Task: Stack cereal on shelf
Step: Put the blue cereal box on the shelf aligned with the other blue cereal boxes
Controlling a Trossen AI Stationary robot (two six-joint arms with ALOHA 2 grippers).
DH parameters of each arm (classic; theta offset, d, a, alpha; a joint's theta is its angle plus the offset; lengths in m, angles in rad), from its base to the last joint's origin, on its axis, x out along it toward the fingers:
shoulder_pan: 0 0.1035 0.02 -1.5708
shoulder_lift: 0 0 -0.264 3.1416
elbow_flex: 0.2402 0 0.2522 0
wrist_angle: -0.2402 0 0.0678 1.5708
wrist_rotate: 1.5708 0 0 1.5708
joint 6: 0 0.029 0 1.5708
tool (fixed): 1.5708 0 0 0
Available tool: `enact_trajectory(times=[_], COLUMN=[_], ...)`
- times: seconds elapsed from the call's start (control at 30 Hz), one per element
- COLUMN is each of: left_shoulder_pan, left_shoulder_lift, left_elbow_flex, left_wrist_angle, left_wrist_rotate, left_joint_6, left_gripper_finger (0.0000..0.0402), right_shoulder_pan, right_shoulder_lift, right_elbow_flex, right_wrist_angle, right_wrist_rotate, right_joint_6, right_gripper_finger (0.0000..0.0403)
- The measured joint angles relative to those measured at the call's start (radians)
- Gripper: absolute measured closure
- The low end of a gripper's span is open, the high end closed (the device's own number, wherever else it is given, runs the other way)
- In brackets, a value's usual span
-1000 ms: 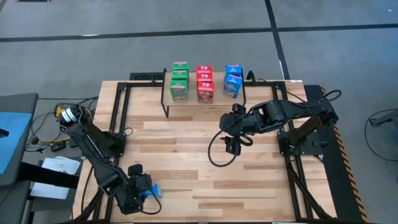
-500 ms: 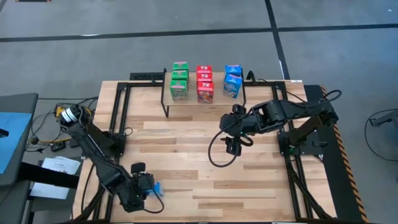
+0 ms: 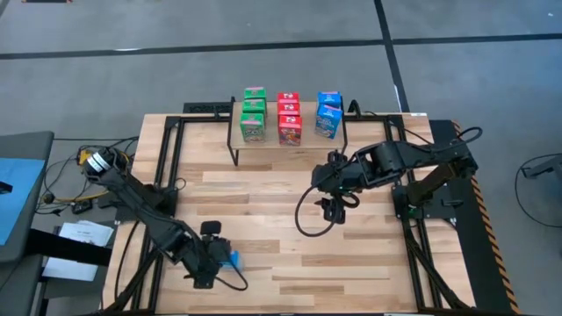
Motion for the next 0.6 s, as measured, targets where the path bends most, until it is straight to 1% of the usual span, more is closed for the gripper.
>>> enact_trajectory(times=[0.2, 0.33, 0.47, 0.6], left_shoulder_pan=[0.078, 0.133, 0.183, 0.227], left_shoulder_lift=[0.0, 0.0, 0.0, 0.0], left_elbow_flex=[0.085, 0.139, 0.178, 0.203], left_wrist_angle=[-0.004, -0.002, 0.005, 0.022], left_wrist_rotate=[-0.051, -0.1, -0.143, -0.19], left_joint_6=[0.192, 0.308, 0.388, 0.43], left_gripper_finger=[0.0231, 0.0231, 0.0231, 0.0231], right_shoulder_pan=[0.0, 0.001, 0.011, 0.027], right_shoulder_lift=[0.0, 0.0, 0.0, 0.0], right_elbow_flex=[0.0, 0.0, 0.0, 0.0], right_wrist_angle=[-0.008, 0.0, 0.014, 0.047], right_wrist_rotate=[0.0, 0.0, 0.0, 0.001], right_joint_6=[0.0, 0.006, 0.007, 0.0], right_gripper_finger=[0.0096, 0.0092, 0.0092, 0.0092])
